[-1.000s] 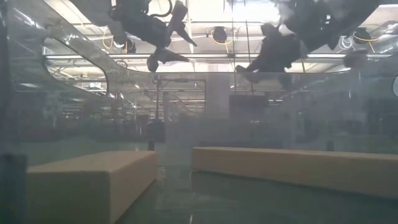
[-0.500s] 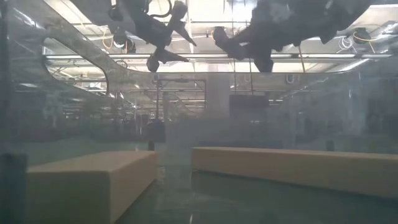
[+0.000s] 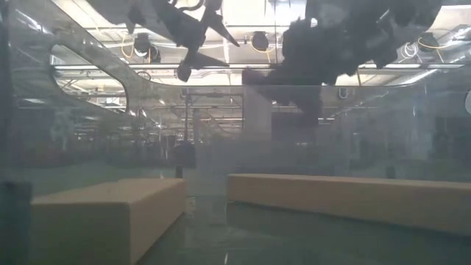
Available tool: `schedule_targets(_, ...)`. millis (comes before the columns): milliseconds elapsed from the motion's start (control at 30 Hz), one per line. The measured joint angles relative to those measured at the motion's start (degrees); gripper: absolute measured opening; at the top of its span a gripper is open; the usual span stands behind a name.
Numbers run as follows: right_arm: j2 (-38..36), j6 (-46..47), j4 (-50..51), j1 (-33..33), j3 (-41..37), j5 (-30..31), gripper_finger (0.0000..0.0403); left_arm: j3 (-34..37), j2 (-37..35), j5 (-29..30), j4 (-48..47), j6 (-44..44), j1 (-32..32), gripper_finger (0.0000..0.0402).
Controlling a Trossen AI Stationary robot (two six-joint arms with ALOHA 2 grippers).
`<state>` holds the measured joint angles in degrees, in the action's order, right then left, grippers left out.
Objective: Sort & place blocks by color
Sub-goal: Put the violet block into the transparent bin, then put the pink block into the black bin
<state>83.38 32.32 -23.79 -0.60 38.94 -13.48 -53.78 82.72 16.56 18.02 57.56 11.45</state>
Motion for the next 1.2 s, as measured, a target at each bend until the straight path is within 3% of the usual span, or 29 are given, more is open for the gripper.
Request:
schedule_targets(167, 2.90, -0.93, 0.02, -0.99, 0.00, 1.75, 0.0089, 0.00, 0.00, 0.00, 0.00, 0.47, -2.38, 0.0223)
schedule_targets(433, 1.83, -2.63, 0.69, -1.03, 0.00, 1.71, 0.0224, 0.00, 0.00, 0.00, -0.07, -0.22, -5.23, 0.0223)
schedule_targets(600, -4.56, -6.17, 5.06, -0.61, 0.00, 1.67, 0.0265, 0.00, 0.00, 0.00, -0.35, -0.30, -5.65, 0.0223)
schedule_targets(733, -12.81, -8.89, 17.34, -0.44, 0.01, 3.97, 0.0266, 0.00, 0.00, 0.00, -0.58, -0.38, -5.65, 0.0223)
schedule_targets(967, -25.87, -10.83, 52.31, -0.42, 0.02, 12.06, 0.0250, 0.00, 0.00, 0.00, -2.08, -1.43, -5.52, 0.0223)
schedule_targets(1200, -27.76, -8.09, 72.10, -0.39, -0.38, 13.80, 0.0249, 0.00, 0.00, 0.02, -1.91, -2.36, -5.48, 0.0223)
